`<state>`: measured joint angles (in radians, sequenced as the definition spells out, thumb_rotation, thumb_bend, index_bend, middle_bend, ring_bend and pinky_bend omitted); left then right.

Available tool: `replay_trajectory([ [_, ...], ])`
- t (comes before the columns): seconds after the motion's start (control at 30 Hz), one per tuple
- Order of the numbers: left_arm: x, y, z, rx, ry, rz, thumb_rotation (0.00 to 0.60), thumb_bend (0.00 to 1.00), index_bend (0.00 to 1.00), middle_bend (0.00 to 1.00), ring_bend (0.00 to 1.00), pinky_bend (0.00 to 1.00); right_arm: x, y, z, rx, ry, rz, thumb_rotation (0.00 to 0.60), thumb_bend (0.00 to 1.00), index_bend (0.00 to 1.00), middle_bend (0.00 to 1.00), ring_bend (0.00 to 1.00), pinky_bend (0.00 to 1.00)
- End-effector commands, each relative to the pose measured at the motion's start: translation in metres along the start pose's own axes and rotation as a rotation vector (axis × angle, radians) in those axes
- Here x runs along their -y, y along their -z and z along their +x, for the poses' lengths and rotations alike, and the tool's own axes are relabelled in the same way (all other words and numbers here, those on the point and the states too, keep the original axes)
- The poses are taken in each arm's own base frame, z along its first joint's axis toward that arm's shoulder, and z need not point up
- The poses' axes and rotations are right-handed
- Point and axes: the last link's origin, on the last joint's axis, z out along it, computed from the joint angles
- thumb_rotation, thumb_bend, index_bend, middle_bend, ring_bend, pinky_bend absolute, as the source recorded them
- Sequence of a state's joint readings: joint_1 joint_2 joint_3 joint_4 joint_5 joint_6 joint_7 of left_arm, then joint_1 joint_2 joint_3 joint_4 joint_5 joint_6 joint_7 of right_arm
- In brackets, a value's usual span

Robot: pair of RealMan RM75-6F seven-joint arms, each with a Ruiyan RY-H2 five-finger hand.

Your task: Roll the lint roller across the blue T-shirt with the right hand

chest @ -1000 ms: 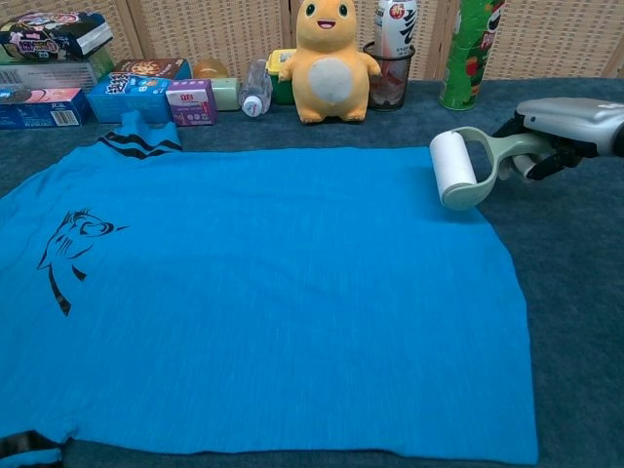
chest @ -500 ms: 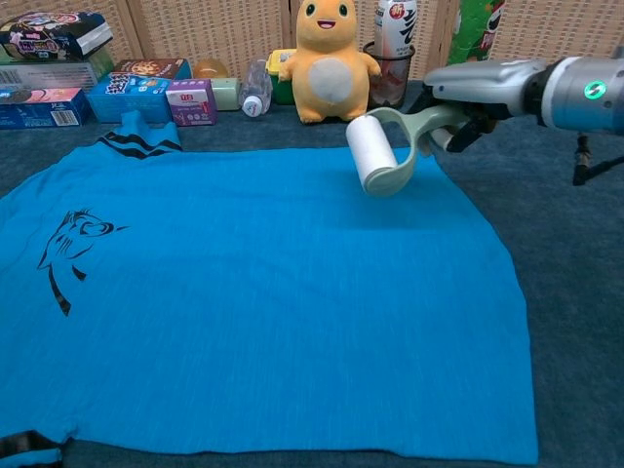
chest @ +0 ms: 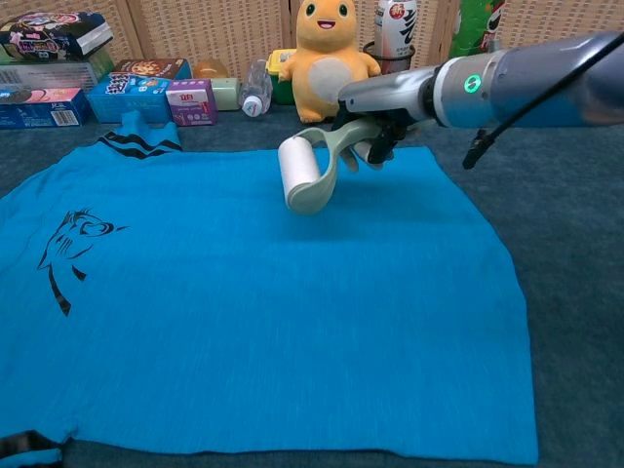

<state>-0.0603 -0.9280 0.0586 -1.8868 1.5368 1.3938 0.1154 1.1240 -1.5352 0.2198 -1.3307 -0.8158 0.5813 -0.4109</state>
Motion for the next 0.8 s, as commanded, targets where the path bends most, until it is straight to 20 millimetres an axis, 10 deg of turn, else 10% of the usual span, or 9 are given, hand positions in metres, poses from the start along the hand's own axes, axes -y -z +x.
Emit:
replay_trajectory([
  [0.03,0.000,0.000,0.000,0.003,0.001,-0.001,0.600,0.10,0.00,0.00,0.00,0.06,0.035,-0.010,-0.007,0.060,0.028,-0.001,0.600,1.00,0.56,0.69,0.66,0.96],
  [0.8,0.002,0.000,0.001,0.005,0.009,0.002,0.600,0.10,0.00,0.00,0.00,0.06,0.042,-0.011,-0.033,0.035,0.148,-0.078,0.600,1.00,0.56,0.69,0.66,0.97],
])
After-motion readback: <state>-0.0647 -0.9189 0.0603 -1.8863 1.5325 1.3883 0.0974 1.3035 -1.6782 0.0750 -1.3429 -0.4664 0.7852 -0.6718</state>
